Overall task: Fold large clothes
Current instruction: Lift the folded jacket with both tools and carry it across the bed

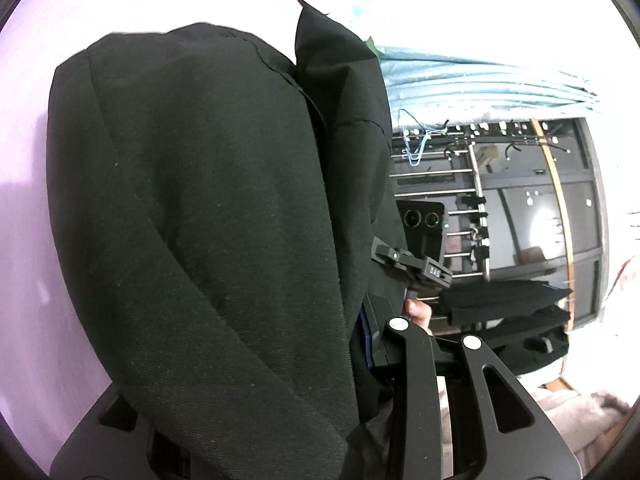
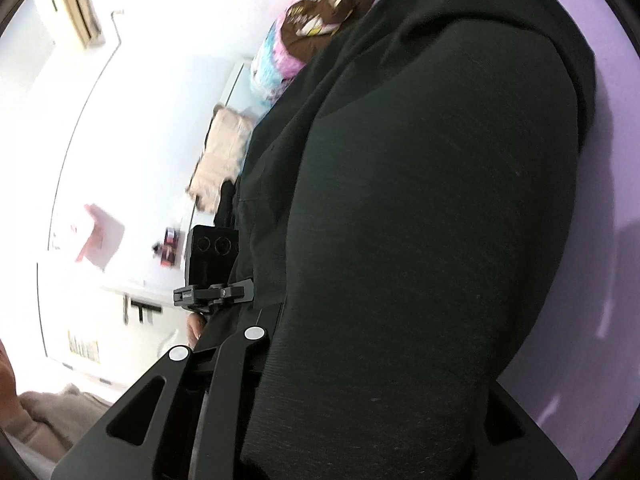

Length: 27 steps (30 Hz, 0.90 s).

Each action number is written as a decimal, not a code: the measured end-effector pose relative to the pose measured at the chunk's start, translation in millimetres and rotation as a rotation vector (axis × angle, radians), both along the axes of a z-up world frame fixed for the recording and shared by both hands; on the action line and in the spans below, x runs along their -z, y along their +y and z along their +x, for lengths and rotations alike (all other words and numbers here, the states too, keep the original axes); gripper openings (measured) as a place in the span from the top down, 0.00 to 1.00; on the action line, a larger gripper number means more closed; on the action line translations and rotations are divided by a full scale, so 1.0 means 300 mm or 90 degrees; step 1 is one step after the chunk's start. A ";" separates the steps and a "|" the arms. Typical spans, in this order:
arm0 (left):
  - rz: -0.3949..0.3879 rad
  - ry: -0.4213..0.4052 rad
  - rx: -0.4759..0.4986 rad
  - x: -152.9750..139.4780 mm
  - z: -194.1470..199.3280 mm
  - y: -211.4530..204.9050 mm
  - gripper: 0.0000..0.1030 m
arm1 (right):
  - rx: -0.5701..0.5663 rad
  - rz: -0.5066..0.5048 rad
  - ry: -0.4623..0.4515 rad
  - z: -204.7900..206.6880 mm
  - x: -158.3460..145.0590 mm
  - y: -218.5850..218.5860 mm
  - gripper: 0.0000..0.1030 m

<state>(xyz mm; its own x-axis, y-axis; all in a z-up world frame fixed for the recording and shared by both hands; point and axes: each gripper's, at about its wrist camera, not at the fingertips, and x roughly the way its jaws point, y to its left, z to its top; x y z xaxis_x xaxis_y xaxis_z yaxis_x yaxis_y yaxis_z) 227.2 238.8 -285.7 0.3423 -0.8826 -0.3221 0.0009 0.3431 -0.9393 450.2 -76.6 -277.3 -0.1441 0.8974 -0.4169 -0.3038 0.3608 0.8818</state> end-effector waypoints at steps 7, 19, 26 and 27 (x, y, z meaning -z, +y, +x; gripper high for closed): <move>0.027 -0.020 -0.058 -0.135 -0.257 0.127 0.71 | -0.076 0.008 -0.037 -0.110 -0.147 0.184 0.82; 0.090 -0.125 -0.171 -0.574 -0.498 0.497 0.70 | -0.205 0.066 -0.165 -0.064 -0.539 0.634 0.82; 0.138 -0.173 -0.243 -0.829 -0.572 0.780 0.70 | -0.273 0.112 -0.214 -0.055 -0.567 0.641 0.81; 0.149 -0.178 -0.253 -0.865 -0.583 0.821 0.70 | -0.286 0.123 -0.219 -0.046 -0.569 0.651 0.81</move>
